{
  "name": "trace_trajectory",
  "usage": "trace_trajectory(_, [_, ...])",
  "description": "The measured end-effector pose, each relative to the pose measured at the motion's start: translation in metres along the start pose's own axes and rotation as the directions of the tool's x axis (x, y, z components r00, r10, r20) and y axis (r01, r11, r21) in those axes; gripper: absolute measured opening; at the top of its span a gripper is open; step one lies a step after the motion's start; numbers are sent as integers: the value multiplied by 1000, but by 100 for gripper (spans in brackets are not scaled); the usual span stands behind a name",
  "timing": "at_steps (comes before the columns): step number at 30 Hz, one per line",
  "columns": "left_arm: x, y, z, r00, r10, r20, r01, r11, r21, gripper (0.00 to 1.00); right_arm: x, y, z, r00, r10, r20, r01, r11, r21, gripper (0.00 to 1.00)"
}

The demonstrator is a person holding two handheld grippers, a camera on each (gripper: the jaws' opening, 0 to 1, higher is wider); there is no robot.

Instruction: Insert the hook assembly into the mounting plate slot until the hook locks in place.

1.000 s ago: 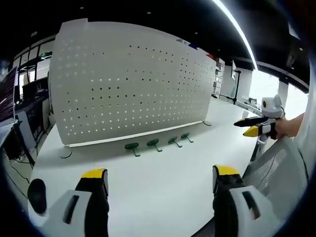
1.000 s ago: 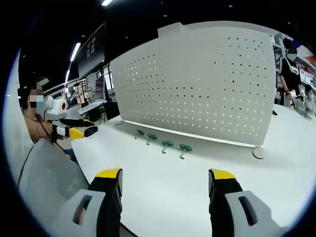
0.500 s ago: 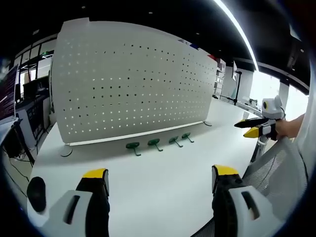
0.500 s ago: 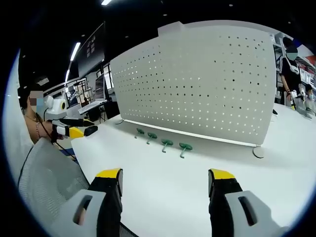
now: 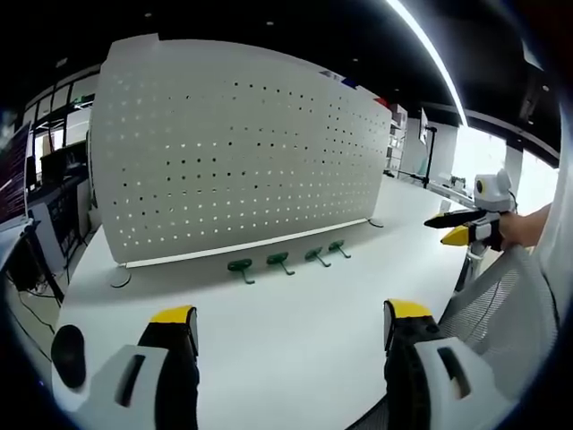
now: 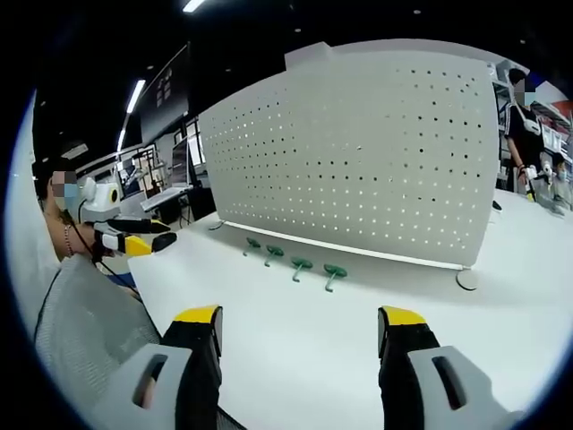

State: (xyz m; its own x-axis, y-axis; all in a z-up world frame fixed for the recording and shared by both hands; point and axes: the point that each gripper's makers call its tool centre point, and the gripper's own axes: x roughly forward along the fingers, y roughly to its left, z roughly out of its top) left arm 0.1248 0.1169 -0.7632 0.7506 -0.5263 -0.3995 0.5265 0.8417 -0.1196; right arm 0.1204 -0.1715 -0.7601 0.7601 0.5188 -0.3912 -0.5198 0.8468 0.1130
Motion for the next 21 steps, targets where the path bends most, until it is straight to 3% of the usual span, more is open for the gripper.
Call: trace_trajectory(21, [8,12,20,999,-33,17,33,999,32,87,-1,1,24,999,1,43,0,1000,-20,68])
